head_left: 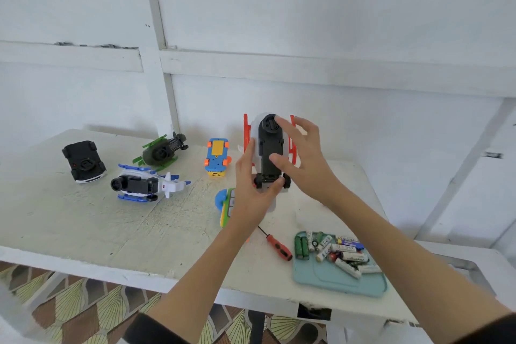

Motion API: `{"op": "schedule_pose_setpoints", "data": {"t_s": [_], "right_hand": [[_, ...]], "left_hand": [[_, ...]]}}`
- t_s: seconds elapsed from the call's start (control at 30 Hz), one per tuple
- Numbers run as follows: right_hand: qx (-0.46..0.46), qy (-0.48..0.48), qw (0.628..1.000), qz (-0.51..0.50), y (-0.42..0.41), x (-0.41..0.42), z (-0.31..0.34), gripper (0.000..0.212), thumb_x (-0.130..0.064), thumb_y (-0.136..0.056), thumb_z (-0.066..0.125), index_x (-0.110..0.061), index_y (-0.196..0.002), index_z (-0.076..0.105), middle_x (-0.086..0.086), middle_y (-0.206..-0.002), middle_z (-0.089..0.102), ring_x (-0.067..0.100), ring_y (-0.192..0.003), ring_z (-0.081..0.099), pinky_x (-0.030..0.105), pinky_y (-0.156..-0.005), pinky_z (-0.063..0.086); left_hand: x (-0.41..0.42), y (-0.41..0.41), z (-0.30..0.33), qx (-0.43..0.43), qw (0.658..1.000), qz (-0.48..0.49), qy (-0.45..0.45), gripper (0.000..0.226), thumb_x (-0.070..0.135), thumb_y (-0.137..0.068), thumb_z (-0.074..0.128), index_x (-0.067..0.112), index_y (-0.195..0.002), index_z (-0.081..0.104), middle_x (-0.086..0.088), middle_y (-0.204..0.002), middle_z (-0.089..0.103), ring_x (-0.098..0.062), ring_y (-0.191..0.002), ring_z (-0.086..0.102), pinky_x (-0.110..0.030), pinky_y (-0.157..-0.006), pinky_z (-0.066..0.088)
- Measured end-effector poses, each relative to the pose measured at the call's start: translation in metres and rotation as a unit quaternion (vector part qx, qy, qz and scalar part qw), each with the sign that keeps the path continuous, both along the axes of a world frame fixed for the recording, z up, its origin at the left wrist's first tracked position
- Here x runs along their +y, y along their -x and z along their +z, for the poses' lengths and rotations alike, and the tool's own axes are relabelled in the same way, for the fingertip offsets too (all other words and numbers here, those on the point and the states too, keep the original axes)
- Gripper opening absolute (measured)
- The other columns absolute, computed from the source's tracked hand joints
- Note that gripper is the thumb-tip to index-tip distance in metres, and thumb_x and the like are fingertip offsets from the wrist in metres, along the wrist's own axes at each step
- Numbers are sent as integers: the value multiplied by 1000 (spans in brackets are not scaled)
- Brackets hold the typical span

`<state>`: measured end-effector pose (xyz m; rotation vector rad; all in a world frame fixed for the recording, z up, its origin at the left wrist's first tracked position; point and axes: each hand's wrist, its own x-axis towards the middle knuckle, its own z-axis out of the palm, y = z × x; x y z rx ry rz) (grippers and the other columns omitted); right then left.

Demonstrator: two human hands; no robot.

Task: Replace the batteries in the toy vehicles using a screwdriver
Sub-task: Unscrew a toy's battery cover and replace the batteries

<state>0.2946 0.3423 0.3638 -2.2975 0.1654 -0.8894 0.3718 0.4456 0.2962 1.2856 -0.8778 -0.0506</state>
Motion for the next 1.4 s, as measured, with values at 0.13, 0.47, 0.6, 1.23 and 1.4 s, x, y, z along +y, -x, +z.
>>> {"op": "schedule_pose_setpoints", "data": {"t_s": [0.13,0.47,0.6,1.23,1.4], "right_hand": [[37,-20,999,6,1,-8,7,75,-21,-84,67,-39,-142,21,2,-150,-1,13,-139,11,26,-108,29],[27,-152,987,53,15,-49,24,92,-13,-64,84,-36,-137,34,-10,-127,49,11,-115,52,23,-78,51],[-47,-136,989,27,24,-55,15,90,-9,-65,83,-29,-138,35,-7,-135,44,8,-116,50,24,-88,51],[99,-380,918,61,61,-84,16,77,-75,-70,51,-23,-128,49,18,-122,55,30,-99,57,58,-92,46],[120,-484,859,112,64,-92,12,73,-71,-68,57,-29,-127,49,6,-125,59,31,-106,63,58,-81,51]], "left_hand": [[-3,7,2,-15,999,-39,-15,93,10,-79,68,36,-149,11,52,-131,28,-5,-108,61,-12,-79,50],[-14,8,17,-6,988,-124,-91,89,21,-76,77,38,-142,20,9,-142,38,-20,-111,61,-17,-76,52],[-26,0,31,-30,981,-142,-129,77,12,-84,75,38,-138,26,40,-117,50,-6,-102,65,-23,-78,55],[-76,3,12,-229,963,-25,-138,89,-6,-84,66,57,-132,25,12,-142,33,-23,-129,46,-29,-93,53],[-82,-4,6,-366,925,12,-102,89,-13,-78,70,33,-141,28,1,-148,31,-27,-134,41,-42,-95,53]]}}
